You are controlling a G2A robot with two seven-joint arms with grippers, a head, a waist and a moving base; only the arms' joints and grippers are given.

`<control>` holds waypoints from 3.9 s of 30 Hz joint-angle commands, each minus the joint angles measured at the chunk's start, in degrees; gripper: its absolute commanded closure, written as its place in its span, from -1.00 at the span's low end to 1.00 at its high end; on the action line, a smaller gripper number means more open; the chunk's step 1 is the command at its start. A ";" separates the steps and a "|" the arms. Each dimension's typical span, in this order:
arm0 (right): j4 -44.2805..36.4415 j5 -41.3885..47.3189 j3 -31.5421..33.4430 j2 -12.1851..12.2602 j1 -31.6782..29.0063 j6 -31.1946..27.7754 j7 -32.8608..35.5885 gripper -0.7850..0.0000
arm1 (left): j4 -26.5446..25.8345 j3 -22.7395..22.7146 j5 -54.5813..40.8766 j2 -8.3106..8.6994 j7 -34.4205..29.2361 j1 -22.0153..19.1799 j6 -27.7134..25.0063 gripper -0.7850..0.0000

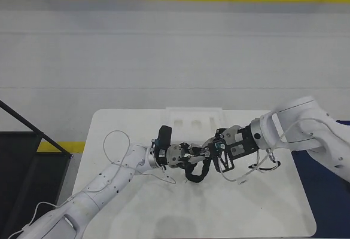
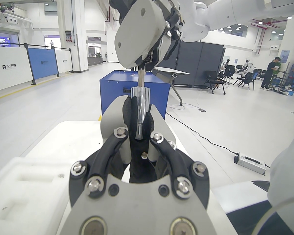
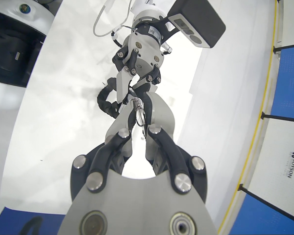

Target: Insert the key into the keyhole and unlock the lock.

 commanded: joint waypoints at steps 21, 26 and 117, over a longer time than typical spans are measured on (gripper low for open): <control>-3.96 21.13 2.74 1.22 -7.05 23.90 14.73 1.00 | -8.57 -6.35 11.57 2.69 2.60 6.24 9.82 1.00; -5.32 19.91 4.67 1.75 -9.01 25.85 14.84 0.76 | -10.34 -7.82 11.79 3.23 1.04 7.71 10.17 1.00; 30.09 14.65 7.23 -11.79 -0.76 1.86 -5.54 -1.00 | 2.66 -7.58 -38.81 12.01 -70.65 -30.27 -0.82 -1.00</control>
